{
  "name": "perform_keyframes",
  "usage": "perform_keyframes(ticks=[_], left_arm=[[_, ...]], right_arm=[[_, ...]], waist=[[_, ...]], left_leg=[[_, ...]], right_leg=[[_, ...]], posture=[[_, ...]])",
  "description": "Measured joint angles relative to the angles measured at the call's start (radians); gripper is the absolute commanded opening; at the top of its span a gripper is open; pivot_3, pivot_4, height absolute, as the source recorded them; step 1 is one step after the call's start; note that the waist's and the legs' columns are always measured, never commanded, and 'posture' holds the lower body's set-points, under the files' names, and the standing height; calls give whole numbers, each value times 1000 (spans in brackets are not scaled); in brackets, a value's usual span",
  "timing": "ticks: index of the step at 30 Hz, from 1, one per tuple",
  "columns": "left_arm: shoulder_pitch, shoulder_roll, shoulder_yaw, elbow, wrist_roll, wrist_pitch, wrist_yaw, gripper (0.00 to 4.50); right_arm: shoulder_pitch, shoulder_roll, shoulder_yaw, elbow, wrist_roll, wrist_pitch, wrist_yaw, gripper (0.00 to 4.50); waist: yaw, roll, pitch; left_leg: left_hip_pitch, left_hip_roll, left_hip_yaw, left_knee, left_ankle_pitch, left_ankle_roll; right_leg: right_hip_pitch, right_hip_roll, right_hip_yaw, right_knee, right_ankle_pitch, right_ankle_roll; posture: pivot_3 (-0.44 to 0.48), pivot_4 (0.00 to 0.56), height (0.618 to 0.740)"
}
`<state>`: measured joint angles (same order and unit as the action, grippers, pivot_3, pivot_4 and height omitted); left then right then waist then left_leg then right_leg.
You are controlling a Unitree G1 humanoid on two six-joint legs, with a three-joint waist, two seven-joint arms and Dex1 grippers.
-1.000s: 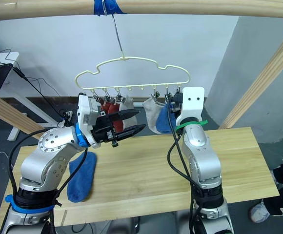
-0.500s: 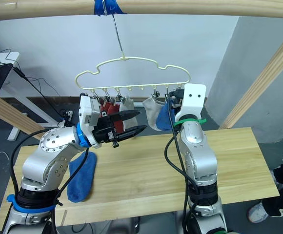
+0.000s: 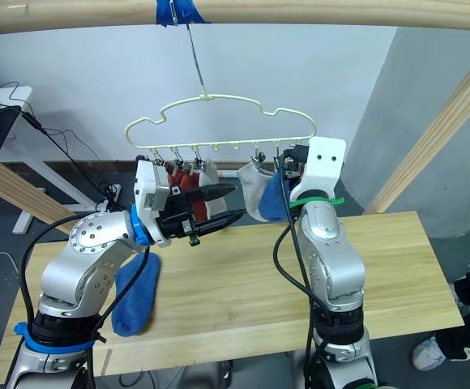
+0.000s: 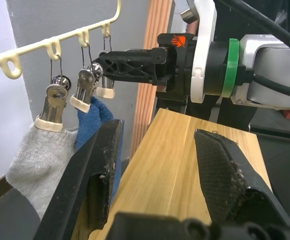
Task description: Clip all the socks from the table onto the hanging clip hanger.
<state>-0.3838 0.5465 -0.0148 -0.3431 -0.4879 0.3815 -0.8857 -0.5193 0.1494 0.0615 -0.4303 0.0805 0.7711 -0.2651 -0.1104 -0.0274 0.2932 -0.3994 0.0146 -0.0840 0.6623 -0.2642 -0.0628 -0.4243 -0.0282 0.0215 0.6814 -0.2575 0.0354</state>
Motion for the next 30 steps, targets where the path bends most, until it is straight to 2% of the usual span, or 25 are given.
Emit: perform_keyframes(ticks=[30], left_arm=[[0,-1,-18,8,3,-16,-10,2556]], right_arm=[[0,1,-15,0,217,-43,-83,2059]], waist=[[-2,0,0]], left_leg=[[0,0,0,0,0,0]], right_leg=[[0,0,0,0,0,0]], posture=[[-168,214,740]])
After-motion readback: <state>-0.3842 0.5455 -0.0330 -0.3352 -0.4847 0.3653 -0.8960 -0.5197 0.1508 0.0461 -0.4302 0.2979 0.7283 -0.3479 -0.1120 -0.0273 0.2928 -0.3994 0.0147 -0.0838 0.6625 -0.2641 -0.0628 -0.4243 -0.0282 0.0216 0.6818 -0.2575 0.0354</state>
